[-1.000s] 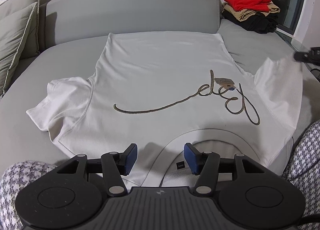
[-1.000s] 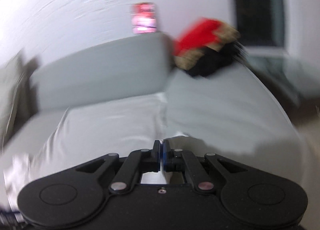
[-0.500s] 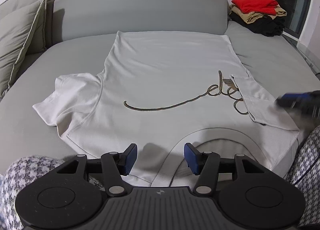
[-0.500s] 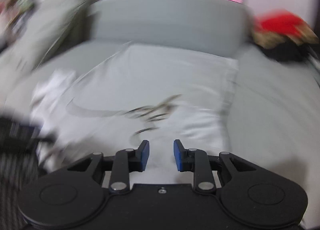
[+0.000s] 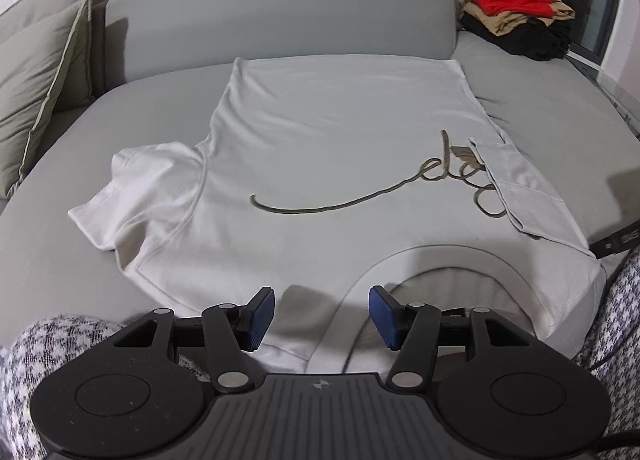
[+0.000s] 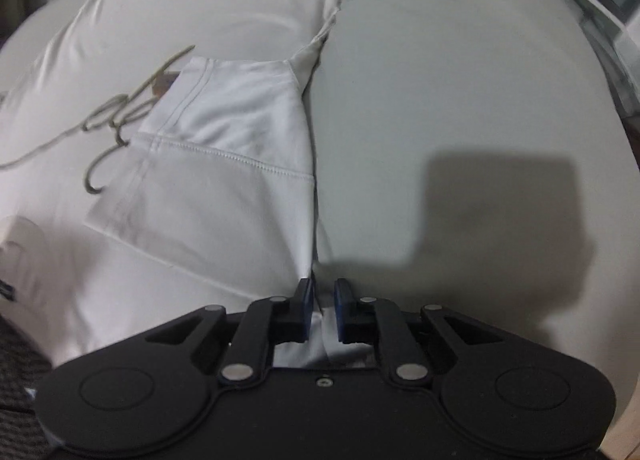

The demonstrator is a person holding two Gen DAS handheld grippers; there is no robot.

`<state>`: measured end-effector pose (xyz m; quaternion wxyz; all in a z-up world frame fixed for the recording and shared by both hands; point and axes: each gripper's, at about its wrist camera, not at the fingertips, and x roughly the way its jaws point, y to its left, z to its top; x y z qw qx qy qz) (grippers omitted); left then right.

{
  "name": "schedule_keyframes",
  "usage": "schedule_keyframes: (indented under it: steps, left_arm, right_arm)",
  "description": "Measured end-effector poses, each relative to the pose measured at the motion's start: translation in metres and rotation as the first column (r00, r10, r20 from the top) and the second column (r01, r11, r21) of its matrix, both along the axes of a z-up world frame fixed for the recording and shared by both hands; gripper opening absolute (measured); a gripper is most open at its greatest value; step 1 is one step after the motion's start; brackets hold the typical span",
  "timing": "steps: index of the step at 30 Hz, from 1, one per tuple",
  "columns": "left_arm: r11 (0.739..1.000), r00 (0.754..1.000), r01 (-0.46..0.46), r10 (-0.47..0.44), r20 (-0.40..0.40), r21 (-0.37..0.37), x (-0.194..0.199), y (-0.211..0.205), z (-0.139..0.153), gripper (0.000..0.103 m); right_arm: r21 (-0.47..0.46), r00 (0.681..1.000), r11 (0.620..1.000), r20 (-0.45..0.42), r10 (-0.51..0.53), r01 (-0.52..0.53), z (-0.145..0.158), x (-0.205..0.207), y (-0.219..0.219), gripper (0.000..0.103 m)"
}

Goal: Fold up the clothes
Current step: 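Fold the held side over the shirt body with the right gripper, release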

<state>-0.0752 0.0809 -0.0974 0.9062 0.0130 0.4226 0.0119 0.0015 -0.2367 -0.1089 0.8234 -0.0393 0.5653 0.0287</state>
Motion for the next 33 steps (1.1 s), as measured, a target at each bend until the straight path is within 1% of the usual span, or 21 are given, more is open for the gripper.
schedule_keyframes:
  steps: [1,3,4,6,8,10,12,14,16,17,19,20,21,22,23,24,26,28,30,31,33]
  left_arm:
    - [1.000,1.000,-0.010,0.010,0.018,0.014,0.000,0.002,0.002,0.055]
    - [0.998,0.997,-0.058,0.055,0.056,0.036,0.002,0.011,0.006,0.054]
    - [0.996,0.994,-0.086,0.084,0.067,0.033,0.005,0.016,0.006,0.051]
    - [0.989,0.986,-0.143,0.140,0.089,0.026,0.011,0.028,0.006,0.049]
    - [0.983,0.981,-0.181,0.179,0.068,0.029,0.019,0.037,-0.003,0.032]
    - [0.984,0.984,-0.176,0.176,0.013,0.036,0.023,0.041,-0.015,0.028]
    - [0.987,0.987,-0.152,0.154,-0.039,0.042,0.023,0.044,-0.022,0.028]
    - [0.992,0.987,-0.124,0.125,-0.097,0.010,0.018,0.051,-0.018,0.028]
    - [0.994,0.983,-0.108,0.103,-0.150,-0.024,0.010,0.060,-0.015,0.028]
    - [0.994,0.981,-0.106,0.099,-0.167,-0.033,0.003,0.065,-0.015,0.028]
    - [0.991,0.985,-0.114,0.104,-0.134,-0.068,-0.011,0.078,-0.008,0.028]
    - [0.986,0.988,-0.130,0.119,-0.101,-0.102,-0.017,0.088,-0.003,0.030]
    - [0.978,0.988,-0.149,0.141,-0.063,-0.145,-0.021,0.099,0.003,0.031]
    - [0.967,0.983,-0.185,0.184,-0.021,-0.176,-0.023,0.111,0.009,0.038]
    - [0.948,0.969,-0.239,0.245,0.005,-0.213,-0.021,0.126,0.011,0.043]
    - [0.921,0.951,-0.295,0.309,0.019,-0.255,-0.019,0.141,0.013,0.046]
    - [0.853,0.900,-0.398,0.435,0.038,-0.339,-0.015,0.173,0.015,0.046]
    - [0.780,0.863,-0.446,0.505,0.021,-0.438,-0.007,0.201,0.013,0.047]
    - [0.731,0.841,-0.472,0.540,-0.005,-0.493,0.003,0.221,0.008,0.048]
    - [0.703,0.834,-0.489,0.550,-0.040,-0.517,0.009,0.229,0.003,0.049]
    - [0.637,0.818,-0.528,0.559,-0.135,-0.561,0.020,0.244,-0.011,0.046]
  right_arm:
    - [0.020,0.999,1.000,0.052,-0.002,0.001,0.010,-0.004,0.001,0.014]
    - [0.123,0.989,0.992,0.146,0.009,-0.028,0.028,-0.014,0.008,0.018]
    - [0.196,0.984,0.980,0.177,0.013,-0.048,0.035,-0.017,0.014,0.018]
    - [0.324,0.981,0.941,0.193,0.034,-0.096,0.039,-0.015,0.032,0.017]
    - [0.386,0.975,0.910,0.208,0.073,-0.150,0.036,-0.008,0.056,0.017]
    - [0.394,0.966,0.897,0.232,0.114,-0.200,0.027,-0.005,0.083,0.017]
    - [0.408,0.964,0.883,0.217,0.153,-0.232,0.015,-0.006,0.102,0.017]
    - [0.421,0.971,0.877,0.157,0.183,-0.233,0.000,-0.009,0.117,0.018]
    - [0.382,0.960,0.884,0.184,0.213,-0.269,0.000,-0.021,0.124,0.018]
    - [0.365,0.956,0.887,0.173,0.236,-0.285,0.003,-0.024,0.126,0.018]
    - [0.350,0.956,0.891,0.140,0.257,-0.291,0.011,-0.030,0.126,0.018]
    - [0.359,0.958,0.889,0.133,0.254,-0.285,0.017,-0.032,0.124,0.019]
    - [0.381,0.960,0.882,0.147,0.238,-0.277,0.023,-0.034,0.121,0.022]
    - [0.408,0.961,0.872,0.168,0.218,-0.269,0.028,-0.035,0.116,0.027]
    - [0.429,0.963,0.865,0.175,0.203,-0.260,0.030,-0.035,0.114,0.041]
    - [0.448,0.966,0.858,0.177,0.190,-0.251,0.030,-0.035,0.113,0.049]
    - [0.485,0.970,0.843,0.180,0.163,-0.232,0.031,-0.035,0.110,0.049]
    - [0.521,0.974,0.826,0.182,0.137,-0.213,0.031,-0.034,0.108,0.049]
    - [0.557,0.977,0.807,0.182,0.110,-0.195,0.032,-0.034,0.105,0.049]
    - [0.574,0.979,0.797,0.182,0.097,-0.186,0.032,-0.034,0.104,0.049]
    - [0.599,0.981,0.783,0.181,0.074,-0.169,0.033,-0.033,0.102,0.049]
